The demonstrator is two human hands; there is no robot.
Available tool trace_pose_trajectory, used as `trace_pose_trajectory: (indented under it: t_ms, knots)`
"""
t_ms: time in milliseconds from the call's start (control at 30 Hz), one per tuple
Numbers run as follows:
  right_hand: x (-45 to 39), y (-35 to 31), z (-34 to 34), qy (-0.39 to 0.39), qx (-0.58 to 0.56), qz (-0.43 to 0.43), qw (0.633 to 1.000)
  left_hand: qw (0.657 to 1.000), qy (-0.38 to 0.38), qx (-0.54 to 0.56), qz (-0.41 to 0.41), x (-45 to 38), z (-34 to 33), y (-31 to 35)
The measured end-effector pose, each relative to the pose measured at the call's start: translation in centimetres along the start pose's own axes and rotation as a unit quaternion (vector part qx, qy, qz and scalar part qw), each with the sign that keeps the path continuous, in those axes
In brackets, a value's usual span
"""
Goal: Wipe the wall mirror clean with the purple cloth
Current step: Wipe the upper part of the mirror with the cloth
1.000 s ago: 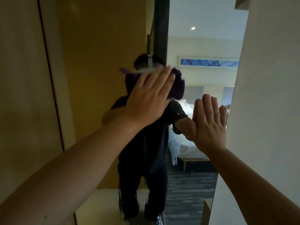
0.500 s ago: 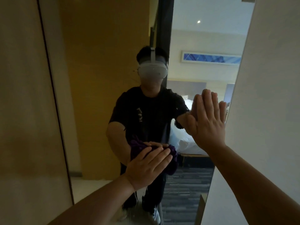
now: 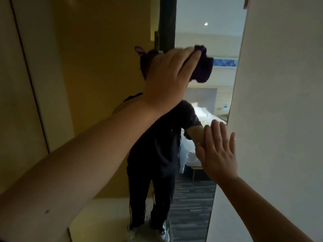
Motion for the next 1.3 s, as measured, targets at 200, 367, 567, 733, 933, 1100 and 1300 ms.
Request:
trace_pose_trajectory:
  t_ms: [200,367,567,733,933,1100,1300]
  knots:
    - [-0.1,0.1,0.0,0.022,-0.017,0.008,1.000,0.995,-0.092,-0.040,-0.026,3.2,-2.3,2.0]
    - [0.0,0.1,0.1,0.051,-0.035,0.010,0.998,0.992,-0.105,-0.028,-0.062,12.2,-2.7,5.2]
    - [0.0,0.1,0.0,0.047,-0.052,0.006,0.998,0.970,-0.203,-0.016,-0.133,27.7,-3.7,11.4]
    - [0.0,0.1,0.0,0.054,-0.048,0.011,0.997,0.975,-0.192,0.014,-0.111,30.1,-3.6,12.6]
    - [0.5,1.1,2.0,0.021,-0.079,0.003,0.997,0.971,-0.205,0.088,-0.083,27.4,-2.5,11.8]
    - [1.2,5.4,1.6,-0.037,-0.070,-0.087,0.993,0.986,-0.131,0.106,-0.003,18.9,-2.5,10.0]
    - [1.3,7.3,1.9,-0.044,-0.048,-0.093,0.994,0.997,-0.029,0.067,0.022,3.2,-4.2,7.5]
Point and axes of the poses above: each hand's wrist, its own x-axis away from the middle knuckle, its own z-axis out of the back of the hand, y = z × x, the point moved 3 cm from there along -x, towards the middle knuckle, and after that the axes turned 4 degrees about x, right-handed, at the moved point
